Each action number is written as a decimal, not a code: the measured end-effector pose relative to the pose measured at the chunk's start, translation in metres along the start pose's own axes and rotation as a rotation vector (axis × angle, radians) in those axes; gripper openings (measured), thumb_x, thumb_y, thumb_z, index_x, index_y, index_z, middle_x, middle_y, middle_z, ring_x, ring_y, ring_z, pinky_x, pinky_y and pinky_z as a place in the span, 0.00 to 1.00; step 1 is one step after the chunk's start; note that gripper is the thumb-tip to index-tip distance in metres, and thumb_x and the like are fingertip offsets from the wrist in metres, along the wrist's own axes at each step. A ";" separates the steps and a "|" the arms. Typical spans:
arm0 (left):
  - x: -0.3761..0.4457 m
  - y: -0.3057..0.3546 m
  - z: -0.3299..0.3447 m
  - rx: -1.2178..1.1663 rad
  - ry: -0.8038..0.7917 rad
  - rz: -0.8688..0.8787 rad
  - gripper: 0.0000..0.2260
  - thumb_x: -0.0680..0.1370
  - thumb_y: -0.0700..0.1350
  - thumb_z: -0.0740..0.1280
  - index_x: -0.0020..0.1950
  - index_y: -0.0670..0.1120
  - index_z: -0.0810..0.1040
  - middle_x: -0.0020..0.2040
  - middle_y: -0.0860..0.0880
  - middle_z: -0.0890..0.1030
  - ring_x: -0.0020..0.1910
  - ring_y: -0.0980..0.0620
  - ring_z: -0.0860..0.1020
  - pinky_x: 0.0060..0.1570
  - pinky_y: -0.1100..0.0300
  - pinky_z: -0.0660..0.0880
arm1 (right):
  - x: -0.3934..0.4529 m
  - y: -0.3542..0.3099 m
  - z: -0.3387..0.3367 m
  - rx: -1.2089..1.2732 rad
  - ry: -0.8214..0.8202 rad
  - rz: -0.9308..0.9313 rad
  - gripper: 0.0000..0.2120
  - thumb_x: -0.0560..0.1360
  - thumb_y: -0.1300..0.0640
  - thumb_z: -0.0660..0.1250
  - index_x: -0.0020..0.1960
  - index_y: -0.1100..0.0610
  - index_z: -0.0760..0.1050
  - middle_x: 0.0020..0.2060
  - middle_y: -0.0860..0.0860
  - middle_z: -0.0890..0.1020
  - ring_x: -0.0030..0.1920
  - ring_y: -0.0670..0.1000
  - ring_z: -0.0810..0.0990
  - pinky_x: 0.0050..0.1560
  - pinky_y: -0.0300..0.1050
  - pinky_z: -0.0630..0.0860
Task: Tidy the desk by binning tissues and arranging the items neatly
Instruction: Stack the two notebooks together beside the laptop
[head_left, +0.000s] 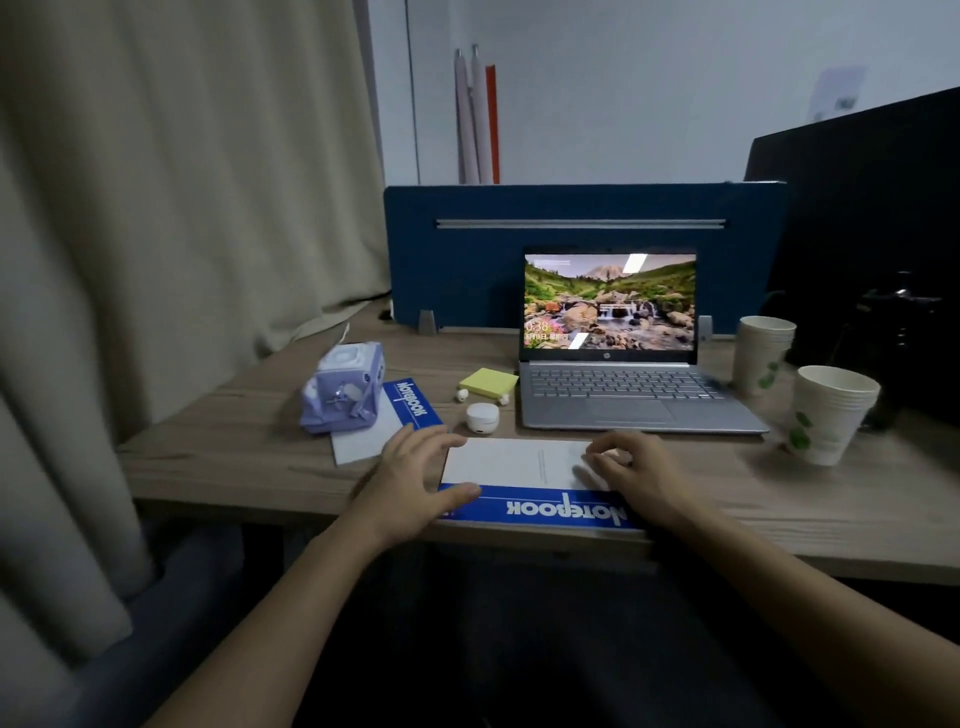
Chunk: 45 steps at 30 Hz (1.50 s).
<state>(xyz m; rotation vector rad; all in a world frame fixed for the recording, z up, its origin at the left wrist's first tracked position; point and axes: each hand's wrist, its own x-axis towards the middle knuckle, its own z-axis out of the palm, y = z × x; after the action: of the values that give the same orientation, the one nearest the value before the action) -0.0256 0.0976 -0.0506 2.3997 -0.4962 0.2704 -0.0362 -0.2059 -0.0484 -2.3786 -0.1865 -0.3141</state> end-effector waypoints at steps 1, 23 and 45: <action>0.001 -0.003 -0.005 0.000 0.050 -0.009 0.26 0.72 0.59 0.72 0.68 0.59 0.70 0.73 0.55 0.67 0.75 0.53 0.56 0.72 0.48 0.58 | 0.003 -0.002 0.002 -0.031 0.031 -0.019 0.03 0.78 0.49 0.65 0.48 0.46 0.77 0.52 0.46 0.80 0.53 0.45 0.77 0.51 0.44 0.75; 0.126 -0.095 -0.100 0.292 0.263 -0.102 0.31 0.78 0.53 0.67 0.76 0.43 0.63 0.76 0.45 0.65 0.74 0.46 0.63 0.72 0.51 0.59 | 0.136 -0.060 0.053 -0.256 0.023 -0.240 0.11 0.78 0.50 0.65 0.57 0.50 0.79 0.58 0.49 0.78 0.62 0.53 0.71 0.61 0.57 0.70; 0.128 -0.103 -0.072 0.533 0.178 -0.382 0.35 0.72 0.65 0.65 0.75 0.57 0.59 0.74 0.49 0.59 0.60 0.40 0.73 0.47 0.53 0.69 | 0.135 -0.048 0.058 -0.271 0.032 -0.183 0.10 0.78 0.46 0.63 0.57 0.46 0.77 0.61 0.47 0.77 0.65 0.53 0.69 0.64 0.60 0.67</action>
<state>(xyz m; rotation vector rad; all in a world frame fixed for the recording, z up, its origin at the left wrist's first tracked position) 0.1288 0.1814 -0.0144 2.8790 0.1441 0.4862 0.0930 -0.1254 -0.0215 -2.6270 -0.3683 -0.4901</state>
